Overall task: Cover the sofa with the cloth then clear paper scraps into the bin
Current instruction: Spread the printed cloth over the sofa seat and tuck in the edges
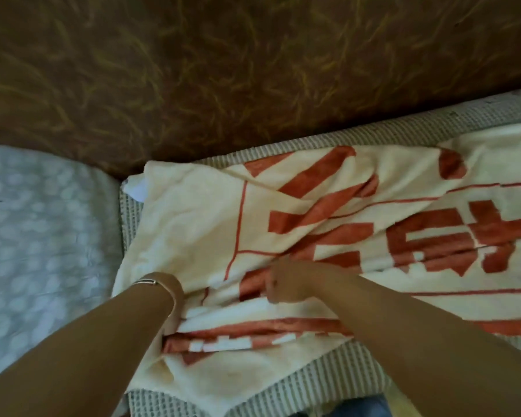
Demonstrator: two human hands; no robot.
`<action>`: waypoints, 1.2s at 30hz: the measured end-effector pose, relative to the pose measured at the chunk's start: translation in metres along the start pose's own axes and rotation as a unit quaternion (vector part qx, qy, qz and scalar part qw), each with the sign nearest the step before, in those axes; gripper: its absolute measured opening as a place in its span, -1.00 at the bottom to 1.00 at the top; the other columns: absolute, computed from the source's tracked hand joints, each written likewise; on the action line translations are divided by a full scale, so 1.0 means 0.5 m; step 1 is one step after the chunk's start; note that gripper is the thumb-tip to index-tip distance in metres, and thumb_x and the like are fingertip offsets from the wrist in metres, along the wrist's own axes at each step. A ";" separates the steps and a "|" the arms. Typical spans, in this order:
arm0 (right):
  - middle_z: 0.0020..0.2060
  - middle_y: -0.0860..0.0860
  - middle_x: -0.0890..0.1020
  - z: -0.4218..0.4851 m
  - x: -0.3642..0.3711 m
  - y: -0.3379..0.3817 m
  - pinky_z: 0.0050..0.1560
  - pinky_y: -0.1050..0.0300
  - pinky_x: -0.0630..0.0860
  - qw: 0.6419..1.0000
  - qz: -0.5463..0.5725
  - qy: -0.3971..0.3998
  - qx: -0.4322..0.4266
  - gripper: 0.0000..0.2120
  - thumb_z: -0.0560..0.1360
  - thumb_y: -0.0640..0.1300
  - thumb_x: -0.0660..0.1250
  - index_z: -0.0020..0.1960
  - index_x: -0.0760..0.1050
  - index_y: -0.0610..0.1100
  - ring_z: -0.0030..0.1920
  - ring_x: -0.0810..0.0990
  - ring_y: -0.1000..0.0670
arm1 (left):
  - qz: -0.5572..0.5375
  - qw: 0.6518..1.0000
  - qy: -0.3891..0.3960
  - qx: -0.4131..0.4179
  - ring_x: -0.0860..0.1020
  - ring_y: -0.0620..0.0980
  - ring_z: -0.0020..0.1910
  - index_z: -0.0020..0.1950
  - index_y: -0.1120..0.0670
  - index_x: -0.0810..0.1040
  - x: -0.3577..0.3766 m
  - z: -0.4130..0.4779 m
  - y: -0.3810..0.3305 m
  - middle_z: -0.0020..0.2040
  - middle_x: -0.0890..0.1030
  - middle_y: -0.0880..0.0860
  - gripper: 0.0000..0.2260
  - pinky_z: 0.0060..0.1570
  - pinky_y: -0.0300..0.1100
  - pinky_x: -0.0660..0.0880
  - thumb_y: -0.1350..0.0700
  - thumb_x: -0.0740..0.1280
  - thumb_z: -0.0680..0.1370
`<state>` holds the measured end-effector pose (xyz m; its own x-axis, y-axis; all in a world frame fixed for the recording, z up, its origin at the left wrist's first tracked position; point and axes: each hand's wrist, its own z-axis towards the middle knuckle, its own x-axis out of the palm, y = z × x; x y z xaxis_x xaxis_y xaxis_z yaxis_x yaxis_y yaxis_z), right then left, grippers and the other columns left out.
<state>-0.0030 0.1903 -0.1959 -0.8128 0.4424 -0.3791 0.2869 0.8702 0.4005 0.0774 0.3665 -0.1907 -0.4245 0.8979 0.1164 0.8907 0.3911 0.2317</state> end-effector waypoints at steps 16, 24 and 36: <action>0.31 -0.16 0.48 0.043 0.001 0.072 0.27 0.08 0.33 0.978 -0.183 0.088 -0.047 -0.65 0.61 -0.10 0.12 0.31 0.46 -0.22 0.21 0.46 -0.13 | -0.071 0.963 -0.250 0.064 0.51 0.17 0.26 0.30 0.19 0.47 -0.042 0.033 0.004 0.29 0.52 0.18 -0.67 0.23 -0.04 0.45 0.21 0.27 0.54; 0.12 -0.15 0.54 0.107 -0.097 0.068 -0.02 0.05 0.50 0.924 0.060 -0.376 0.029 -0.70 0.52 -0.18 0.21 0.25 0.38 -0.16 0.08 0.57 -0.17 | -0.136 0.944 -0.288 0.090 0.45 0.16 0.31 0.33 0.21 0.43 -0.077 0.033 0.045 0.32 0.47 0.19 -0.65 0.28 -0.04 0.41 0.19 0.25 0.55; 0.13 -0.15 0.58 0.131 -0.130 0.082 0.02 0.05 0.49 0.949 -0.032 -0.308 0.052 -0.58 0.54 -0.22 0.11 0.40 0.28 -0.13 0.12 0.57 -0.17 | -0.187 0.914 -0.348 -0.091 0.41 0.12 0.36 0.39 0.00 0.40 -0.011 0.132 0.202 0.36 0.45 0.08 -0.65 0.32 0.00 0.39 0.07 0.04 0.64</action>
<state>0.0948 0.2113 -0.2094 -0.3892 0.4020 -0.8288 0.3211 0.9025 0.2870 0.1806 0.4144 -0.2318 -0.4309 0.6452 -0.6309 0.6358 0.7132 0.2951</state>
